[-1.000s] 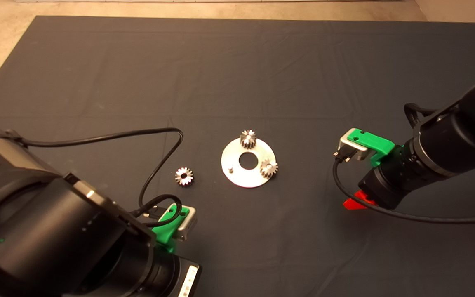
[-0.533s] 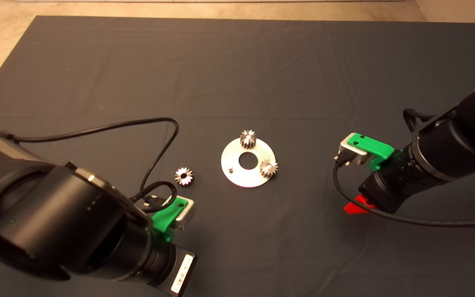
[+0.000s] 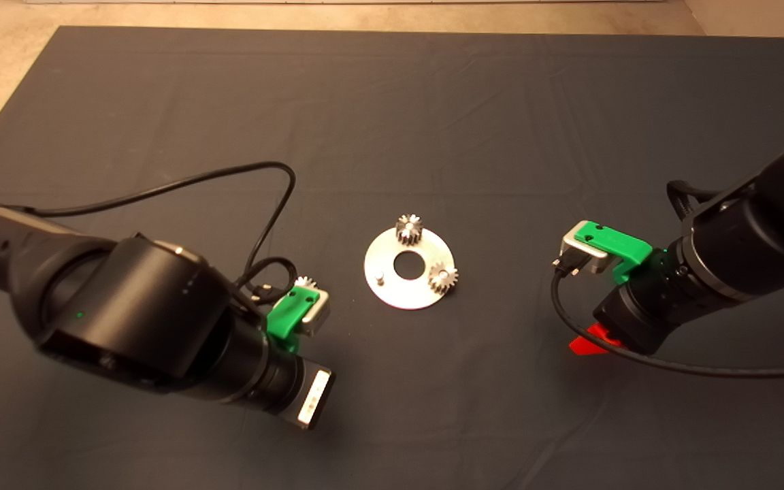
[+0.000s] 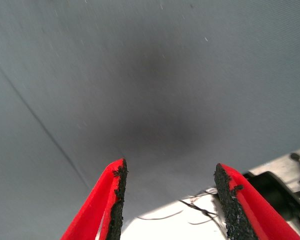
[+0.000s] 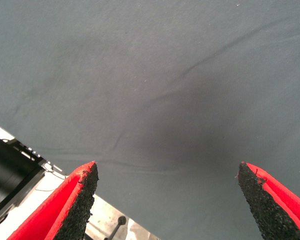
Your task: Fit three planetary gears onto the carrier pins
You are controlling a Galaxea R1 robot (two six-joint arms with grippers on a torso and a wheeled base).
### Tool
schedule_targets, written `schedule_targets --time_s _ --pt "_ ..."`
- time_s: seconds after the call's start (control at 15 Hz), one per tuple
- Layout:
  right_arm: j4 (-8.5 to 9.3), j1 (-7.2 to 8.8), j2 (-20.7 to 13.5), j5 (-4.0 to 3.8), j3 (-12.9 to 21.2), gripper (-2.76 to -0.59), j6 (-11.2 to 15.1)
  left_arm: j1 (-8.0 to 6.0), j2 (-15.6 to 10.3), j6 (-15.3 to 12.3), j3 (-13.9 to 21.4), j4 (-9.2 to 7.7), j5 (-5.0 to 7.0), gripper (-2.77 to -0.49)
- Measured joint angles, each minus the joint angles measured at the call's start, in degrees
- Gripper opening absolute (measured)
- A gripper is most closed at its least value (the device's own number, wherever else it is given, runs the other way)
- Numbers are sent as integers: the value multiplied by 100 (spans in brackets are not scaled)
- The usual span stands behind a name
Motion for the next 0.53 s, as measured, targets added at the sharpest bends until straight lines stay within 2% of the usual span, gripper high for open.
schedule_targets --time_s 0.13,0.33,0.4,0.53 --pt "0 2 -9 9 24 -131 0 0 -3 430 -270 38 0 -208" --pt "0 2 -9 9 24 -131 -2 0 5 900 -693 112 0 -208" --pt "0 2 -8 6 24 -131 -2 0 23 1033 -856 132 2 -208" --pt "0 2 -17 6 20 -131 -2 0 74 1202 -1122 286 2 -208"
